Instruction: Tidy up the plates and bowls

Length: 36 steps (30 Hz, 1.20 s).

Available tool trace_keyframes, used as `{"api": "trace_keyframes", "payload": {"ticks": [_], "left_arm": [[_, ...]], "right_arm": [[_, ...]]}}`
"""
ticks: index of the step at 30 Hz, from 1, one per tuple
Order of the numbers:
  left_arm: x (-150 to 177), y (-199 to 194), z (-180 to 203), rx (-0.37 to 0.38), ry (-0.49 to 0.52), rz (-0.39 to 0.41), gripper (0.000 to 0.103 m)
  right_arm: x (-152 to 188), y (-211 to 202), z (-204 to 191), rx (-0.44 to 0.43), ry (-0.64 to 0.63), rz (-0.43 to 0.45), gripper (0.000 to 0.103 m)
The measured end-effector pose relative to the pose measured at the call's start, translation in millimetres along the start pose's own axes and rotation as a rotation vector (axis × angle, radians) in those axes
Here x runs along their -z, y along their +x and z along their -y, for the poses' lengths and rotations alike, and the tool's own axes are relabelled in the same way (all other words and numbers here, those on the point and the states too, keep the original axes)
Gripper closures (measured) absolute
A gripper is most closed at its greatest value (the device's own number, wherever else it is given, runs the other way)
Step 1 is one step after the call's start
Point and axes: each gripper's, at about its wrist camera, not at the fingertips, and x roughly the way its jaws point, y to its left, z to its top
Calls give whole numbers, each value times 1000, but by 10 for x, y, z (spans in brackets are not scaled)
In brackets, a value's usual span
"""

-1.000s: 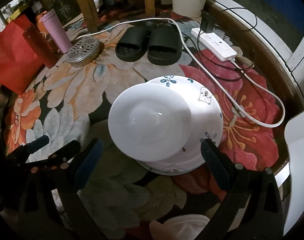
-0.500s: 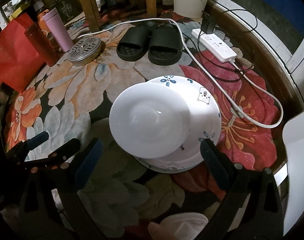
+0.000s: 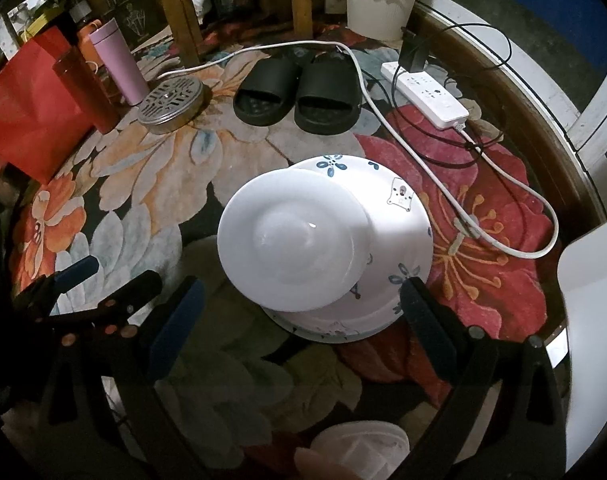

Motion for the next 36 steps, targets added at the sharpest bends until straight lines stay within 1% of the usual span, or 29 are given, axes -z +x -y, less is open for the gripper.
{"api": "trace_keyframes", "payload": {"ticks": [15, 36], "left_arm": [[-32, -115, -28, 27, -23, 4, 2], [-34, -204, 39, 53, -8, 3, 2]], "right_arm": [[-36, -68, -12, 9, -30, 3, 4], [-83, -215, 5, 30, -57, 9, 4]]}}
